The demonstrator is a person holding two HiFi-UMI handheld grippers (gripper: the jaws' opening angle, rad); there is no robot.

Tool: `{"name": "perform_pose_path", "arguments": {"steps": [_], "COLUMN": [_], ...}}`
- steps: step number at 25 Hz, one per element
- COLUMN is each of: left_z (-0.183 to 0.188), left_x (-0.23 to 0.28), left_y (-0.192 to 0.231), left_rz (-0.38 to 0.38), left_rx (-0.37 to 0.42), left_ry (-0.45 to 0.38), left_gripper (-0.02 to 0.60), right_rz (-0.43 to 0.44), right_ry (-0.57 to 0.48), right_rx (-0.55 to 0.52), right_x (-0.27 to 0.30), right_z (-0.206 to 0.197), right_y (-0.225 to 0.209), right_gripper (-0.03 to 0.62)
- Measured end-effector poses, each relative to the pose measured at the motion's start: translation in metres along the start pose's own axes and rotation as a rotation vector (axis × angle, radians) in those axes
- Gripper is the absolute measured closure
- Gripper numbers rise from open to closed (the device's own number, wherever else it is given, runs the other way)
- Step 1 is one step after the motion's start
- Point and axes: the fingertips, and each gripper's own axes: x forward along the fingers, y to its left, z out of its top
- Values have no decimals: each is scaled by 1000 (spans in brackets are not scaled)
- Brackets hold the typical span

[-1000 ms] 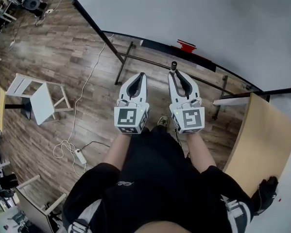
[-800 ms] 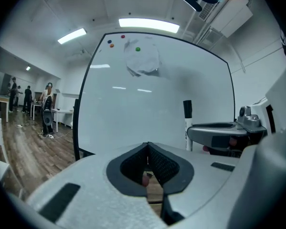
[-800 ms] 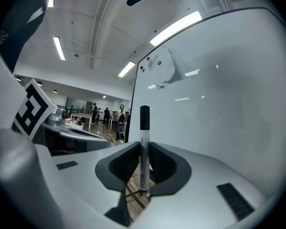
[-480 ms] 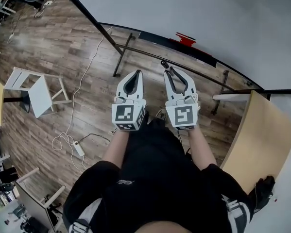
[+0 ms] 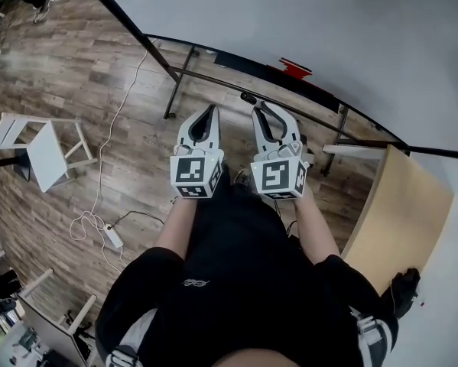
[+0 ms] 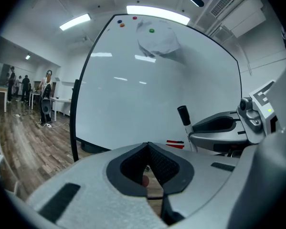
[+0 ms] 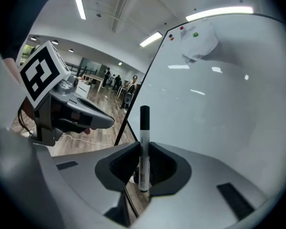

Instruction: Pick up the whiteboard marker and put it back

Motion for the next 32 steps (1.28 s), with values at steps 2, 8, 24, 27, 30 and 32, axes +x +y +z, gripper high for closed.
{"name": "perform_pose_path", "arguments": {"steps": [2, 8, 24, 27, 30, 32], "left_z": [-1, -10, -47, -50, -58, -63], "left_x": [12, 36, 85, 90, 93, 97], "left_y": [16, 68, 140, 153, 159, 162], "left_rz": [-7, -25, -37, -17, 8, 23], "left_rx": [-17, -77, -142, -152, -167, -182], "left_ry": [6, 33, 116, 123, 129, 132], "left_gripper": [575, 575, 576, 575, 575, 576], "right_rz": [7, 61, 144, 179, 199, 208], "right_ry": [44, 227, 571, 603, 620, 633], "right_rx": [-60, -215, -378, -389, -415, -422], "right_x": [19, 75, 181, 196, 209, 217], "right_z": [1, -2, -60, -75, -90, -99], "right_y": [0, 13, 6, 11, 16, 17], "right_gripper": [540, 540, 540, 540, 540, 540]}}
